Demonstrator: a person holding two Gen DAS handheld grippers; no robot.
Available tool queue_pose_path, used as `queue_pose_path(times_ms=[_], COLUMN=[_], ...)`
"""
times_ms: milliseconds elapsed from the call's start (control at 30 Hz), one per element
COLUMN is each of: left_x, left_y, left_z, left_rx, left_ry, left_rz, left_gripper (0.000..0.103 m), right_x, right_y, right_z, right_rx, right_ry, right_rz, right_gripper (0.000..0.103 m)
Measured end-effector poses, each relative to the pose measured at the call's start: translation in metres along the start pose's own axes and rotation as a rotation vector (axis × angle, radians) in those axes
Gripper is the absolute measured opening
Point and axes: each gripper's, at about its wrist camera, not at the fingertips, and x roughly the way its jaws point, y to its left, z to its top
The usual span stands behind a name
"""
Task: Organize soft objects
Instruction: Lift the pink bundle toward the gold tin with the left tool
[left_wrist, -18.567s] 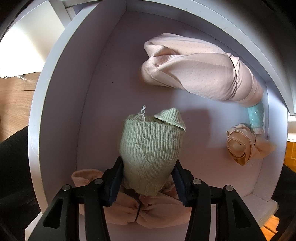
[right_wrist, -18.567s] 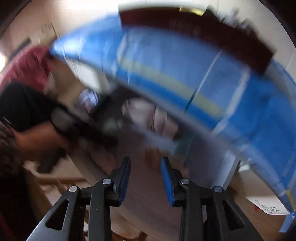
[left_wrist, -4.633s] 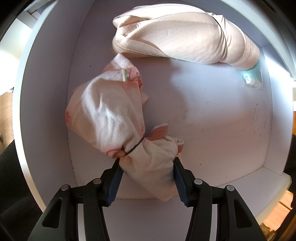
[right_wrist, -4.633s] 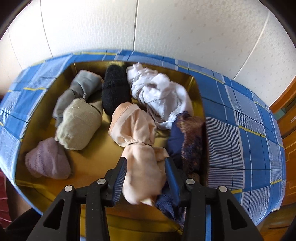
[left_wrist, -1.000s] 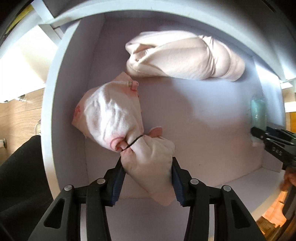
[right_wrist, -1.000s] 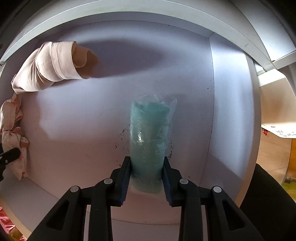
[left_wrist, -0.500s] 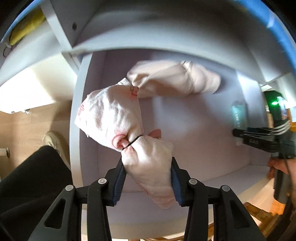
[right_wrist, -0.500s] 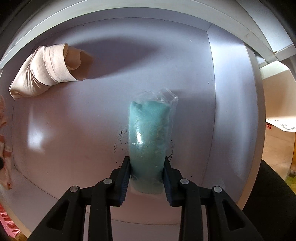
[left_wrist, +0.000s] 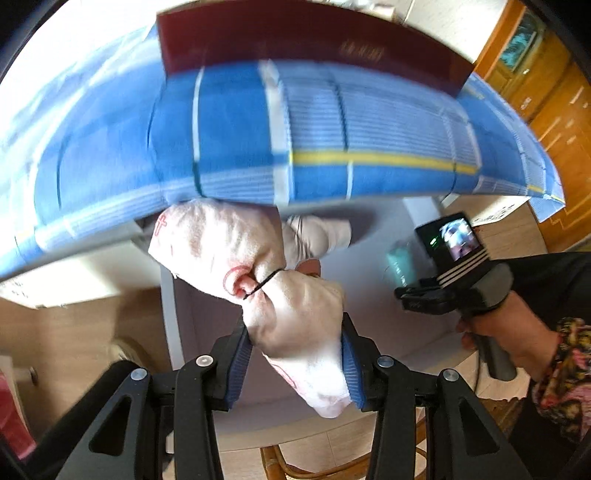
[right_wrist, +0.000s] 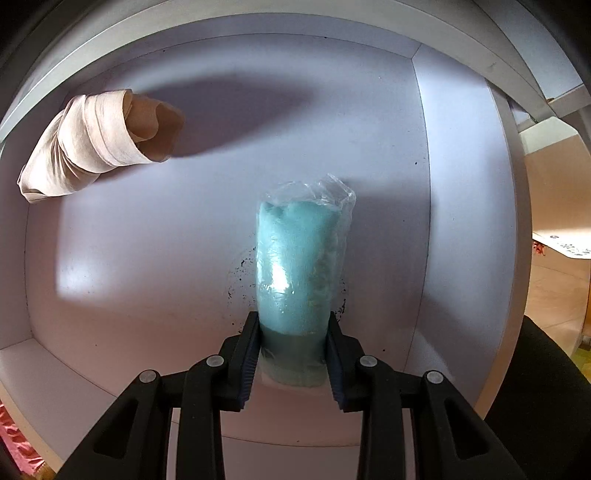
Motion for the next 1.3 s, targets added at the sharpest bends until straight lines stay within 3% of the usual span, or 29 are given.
queue_pose_path(times_ms=[300, 1033, 1300], left_x=[-0.052, -0.087, -0.101], left_y=[-0.005, -0.030, -0.042], left_z=[0.017, -0.014, 0.014], left_rx=[0.040, 0.085, 0.125], left_ry=[-0.066, -0.071, -0.103], left_rz=[-0.002, -0.004, 0.010], left_gripper=[0.045, 0.045, 0.045], right_x=[-0.001, -0.001, -0.001], right_y=[0.002, 0.003, 0.004], right_z=[-0.001, -0.002, -0.002], right_rx=[-0.003, -0.001, -0.001], right_ry=[0.000, 0.000, 0.000], right_rz=[-0.003, -0.004, -0.005], right_gripper=[0.033, 0.033, 0.033])
